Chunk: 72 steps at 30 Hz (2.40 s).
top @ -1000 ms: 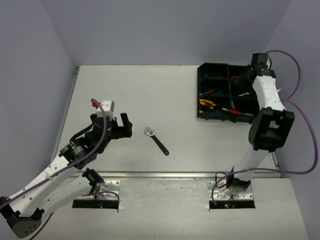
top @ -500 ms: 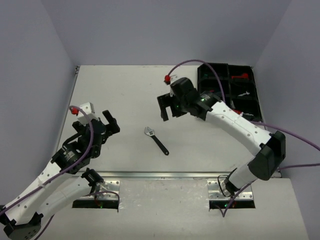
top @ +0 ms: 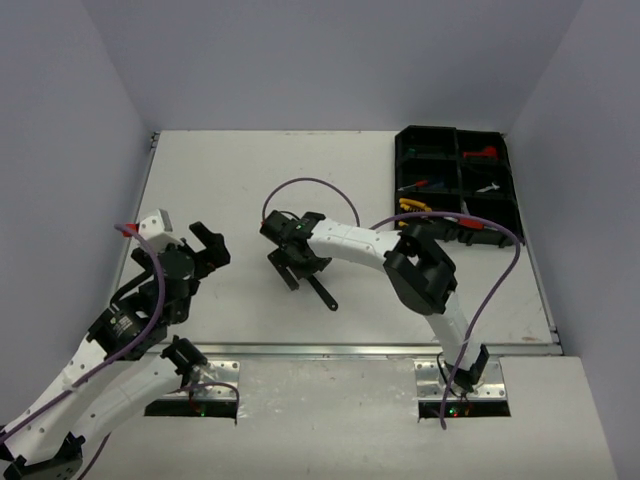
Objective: Sort the tools into containers
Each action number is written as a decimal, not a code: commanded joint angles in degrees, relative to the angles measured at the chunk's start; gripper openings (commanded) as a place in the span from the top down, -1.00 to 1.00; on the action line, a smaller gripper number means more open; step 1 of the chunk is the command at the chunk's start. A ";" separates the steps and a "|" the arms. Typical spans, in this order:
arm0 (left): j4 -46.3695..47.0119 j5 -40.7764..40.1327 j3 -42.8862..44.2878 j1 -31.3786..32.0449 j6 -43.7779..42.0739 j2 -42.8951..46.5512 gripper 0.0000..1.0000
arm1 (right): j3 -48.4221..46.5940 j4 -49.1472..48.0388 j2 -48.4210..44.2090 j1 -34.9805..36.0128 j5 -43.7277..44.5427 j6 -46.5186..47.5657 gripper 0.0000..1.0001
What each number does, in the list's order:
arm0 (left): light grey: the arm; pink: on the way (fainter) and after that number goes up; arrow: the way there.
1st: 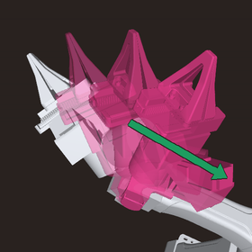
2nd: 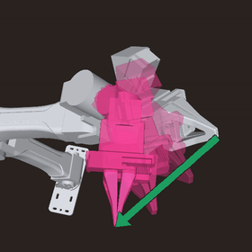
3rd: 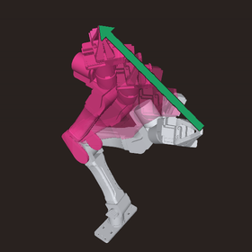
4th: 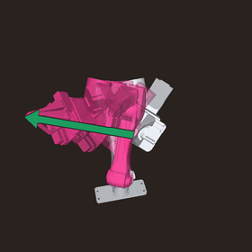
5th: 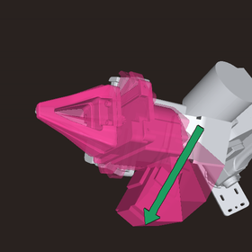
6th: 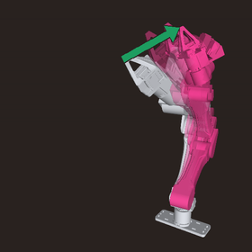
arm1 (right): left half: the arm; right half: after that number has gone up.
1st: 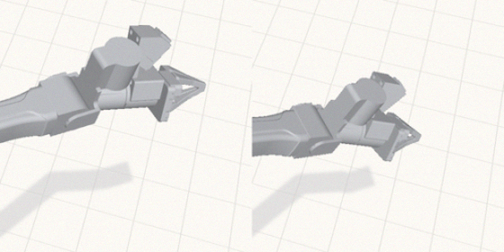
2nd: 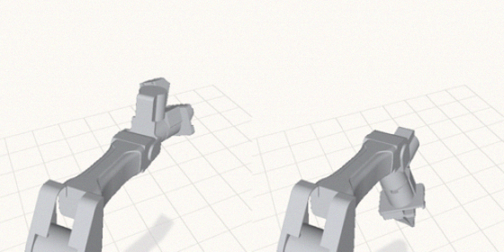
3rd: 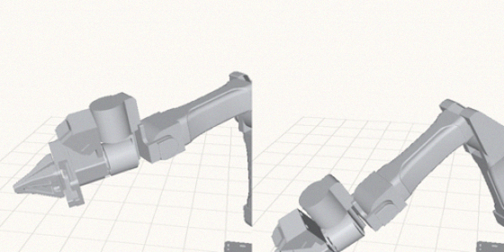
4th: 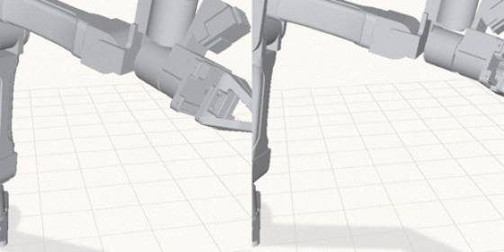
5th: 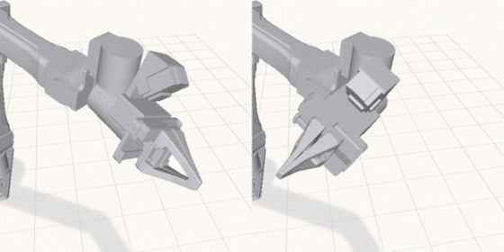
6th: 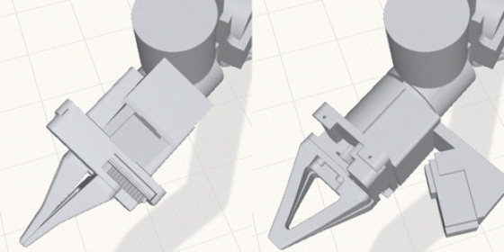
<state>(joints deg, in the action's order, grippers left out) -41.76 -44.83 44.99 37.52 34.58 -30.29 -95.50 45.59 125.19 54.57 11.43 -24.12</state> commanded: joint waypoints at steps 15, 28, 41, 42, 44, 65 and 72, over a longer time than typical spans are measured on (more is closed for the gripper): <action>4.34 4.96 0.27 -0.52 -4.37 -1.25 -1.00 | -5.85 3.40 10.57 -3.68 -8.28 1.97 0.87; 4.67 5.78 0.18 -0.52 -4.96 -0.67 -1.00 | -4.72 2.81 -1.62 -3.99 -4.20 1.86 1.00; 4.71 5.98 0.23 -0.56 -5.05 0.28 -1.00 | 6.29 1.08 -25.36 -20.44 -4.13 1.18 1.00; 4.75 6.08 0.18 -0.57 -5.08 0.39 -1.00 | 6.88 1.08 -28.22 -23.49 -4.20 1.05 1.00; 4.85 6.34 0.24 -0.53 -5.23 0.51 -1.00 | 7.31 1.08 -32.86 -30.29 -4.95 0.66 1.00; 6.66 9.44 -0.29 -0.52 -7.16 0.79 -1.00 | -5.46 5.27 -21.04 -74.08 -22.91 -8.25 1.00; 6.98 10.14 -0.45 -0.60 -7.35 1.99 -1.00 | 5.81 -1.31 -24.23 -76.22 -23.85 -15.47 1.00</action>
<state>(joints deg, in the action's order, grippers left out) -37.77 -35.54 44.88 37.50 28.29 -29.53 -94.73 50.16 105.07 -20.60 -10.17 -33.78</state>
